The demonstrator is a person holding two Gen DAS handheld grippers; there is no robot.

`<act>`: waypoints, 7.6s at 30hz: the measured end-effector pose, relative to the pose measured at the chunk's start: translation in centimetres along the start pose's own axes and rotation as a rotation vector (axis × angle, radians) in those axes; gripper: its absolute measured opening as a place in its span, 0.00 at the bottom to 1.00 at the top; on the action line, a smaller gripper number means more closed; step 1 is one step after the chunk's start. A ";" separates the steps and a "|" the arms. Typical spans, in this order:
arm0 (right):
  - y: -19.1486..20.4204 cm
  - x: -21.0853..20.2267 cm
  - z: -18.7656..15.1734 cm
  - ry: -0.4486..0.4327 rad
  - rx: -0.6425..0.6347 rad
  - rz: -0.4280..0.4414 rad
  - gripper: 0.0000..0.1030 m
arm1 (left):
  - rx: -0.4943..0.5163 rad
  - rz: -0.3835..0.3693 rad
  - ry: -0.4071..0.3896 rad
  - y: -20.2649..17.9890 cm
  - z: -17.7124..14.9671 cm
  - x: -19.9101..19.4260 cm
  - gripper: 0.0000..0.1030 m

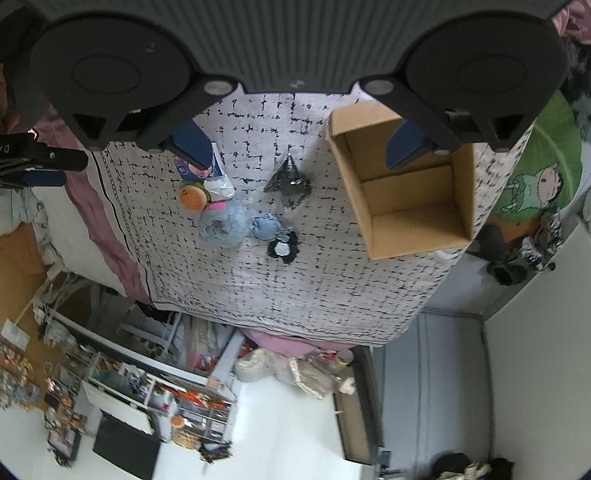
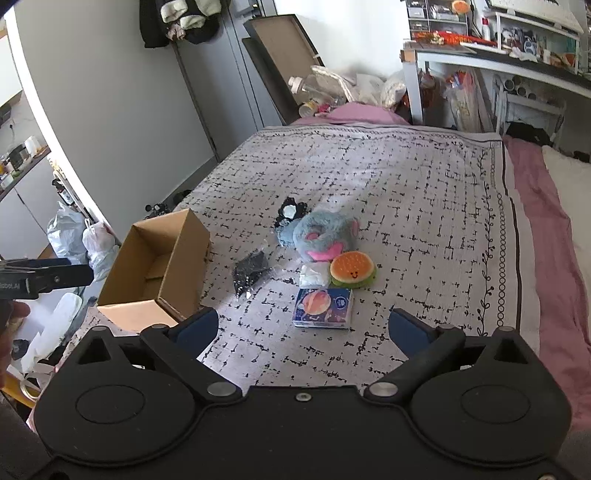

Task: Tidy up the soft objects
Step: 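Grasp the black plastic bag with the left gripper while the right gripper grasps the tissue box, then carry the black bag and tissue box over the cardboard box, then release the black bag into the box while the right gripper drops the tissue box in, then move both tools back toward the remaining plush items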

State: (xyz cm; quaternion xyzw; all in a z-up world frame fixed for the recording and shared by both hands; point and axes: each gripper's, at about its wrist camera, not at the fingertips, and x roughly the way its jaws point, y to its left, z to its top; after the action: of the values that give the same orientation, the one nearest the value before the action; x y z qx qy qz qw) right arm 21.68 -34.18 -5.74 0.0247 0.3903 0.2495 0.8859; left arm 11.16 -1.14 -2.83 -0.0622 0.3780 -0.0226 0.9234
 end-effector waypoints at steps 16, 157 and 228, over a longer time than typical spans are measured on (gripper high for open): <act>-1.0 5.4 0.7 0.071 0.058 -0.029 0.93 | 0.113 -0.045 0.081 -0.9 2.0 7.9 0.92; 20.8 16.5 4.2 0.087 -0.196 0.104 0.68 | -0.090 0.090 0.114 14.8 -2.1 6.9 0.67; 0.9 6.7 1.7 0.019 0.085 -0.012 0.93 | 0.057 -0.093 0.072 -0.2 3.6 7.8 0.98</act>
State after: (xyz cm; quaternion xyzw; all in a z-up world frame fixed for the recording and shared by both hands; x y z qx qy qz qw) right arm 26.31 -30.07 -8.90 0.0575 0.4090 0.2277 0.8818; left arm 19.24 -1.71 -5.63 -0.0528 0.4070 -0.0786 0.9085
